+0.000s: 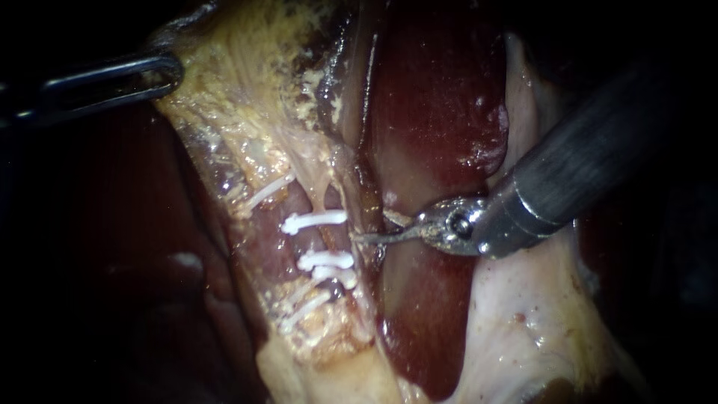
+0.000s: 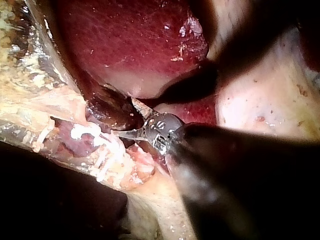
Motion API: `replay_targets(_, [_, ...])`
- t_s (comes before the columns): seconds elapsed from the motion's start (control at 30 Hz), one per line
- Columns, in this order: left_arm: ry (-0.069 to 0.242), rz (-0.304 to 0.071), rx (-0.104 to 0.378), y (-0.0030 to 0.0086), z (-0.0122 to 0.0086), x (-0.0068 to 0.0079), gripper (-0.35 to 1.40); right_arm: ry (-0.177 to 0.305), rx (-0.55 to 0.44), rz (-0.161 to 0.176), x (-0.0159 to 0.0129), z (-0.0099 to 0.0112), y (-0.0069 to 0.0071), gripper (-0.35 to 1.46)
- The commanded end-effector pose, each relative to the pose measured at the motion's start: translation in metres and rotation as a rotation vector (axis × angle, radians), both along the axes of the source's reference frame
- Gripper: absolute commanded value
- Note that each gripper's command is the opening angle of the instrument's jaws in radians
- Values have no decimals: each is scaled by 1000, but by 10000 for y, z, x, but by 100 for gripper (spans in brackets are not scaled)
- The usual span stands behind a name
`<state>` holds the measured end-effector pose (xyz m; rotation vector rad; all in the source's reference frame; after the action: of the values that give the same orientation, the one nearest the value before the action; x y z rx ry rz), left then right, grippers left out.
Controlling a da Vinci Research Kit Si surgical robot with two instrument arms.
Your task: Go to the cutting position right tube
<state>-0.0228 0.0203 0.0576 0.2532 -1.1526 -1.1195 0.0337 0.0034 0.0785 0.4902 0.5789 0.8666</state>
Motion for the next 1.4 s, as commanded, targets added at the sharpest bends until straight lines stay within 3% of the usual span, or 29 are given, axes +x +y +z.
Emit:
replay_targets(0.03, [0, 0, 0, 0, 0, 0, -35, 0, -1, -1, 0, 0, 0, 140])
replay_targets(0.4, [0, 0, 0, 0, 0, 0, -35, 6, 4, -8, -4, -7, -3, 140])
replay_targets(0.53, [0, 0, 0, 0, 0, 1, -35, 13, 17, -18, -24, -30, -1, 142])
replay_targets(0.67, [0, 0, 0, 0, 0, 1, -35, 18, 37, -32, -51, -67, 9, 142])
replay_targets(0.77, [0, 0, 0, 0, 0, 1, -35, 65, 50, -21, -65, -94, 15, 142])
replay_targets(0.9, [0, 0, 0, 0, 0, 1, -35, 196, 103, -24, -60, -115, 14, 142])
replay_targets(1.13, [0, 0, 0, 0, 0, 1, -35, 283, 170, -44, -15, -99, -9, 142])
replay_targets(1.4, [0, 0, 0, 0, -1, 1, -35, 310, 214, -66, 22, -57, -28, 142])
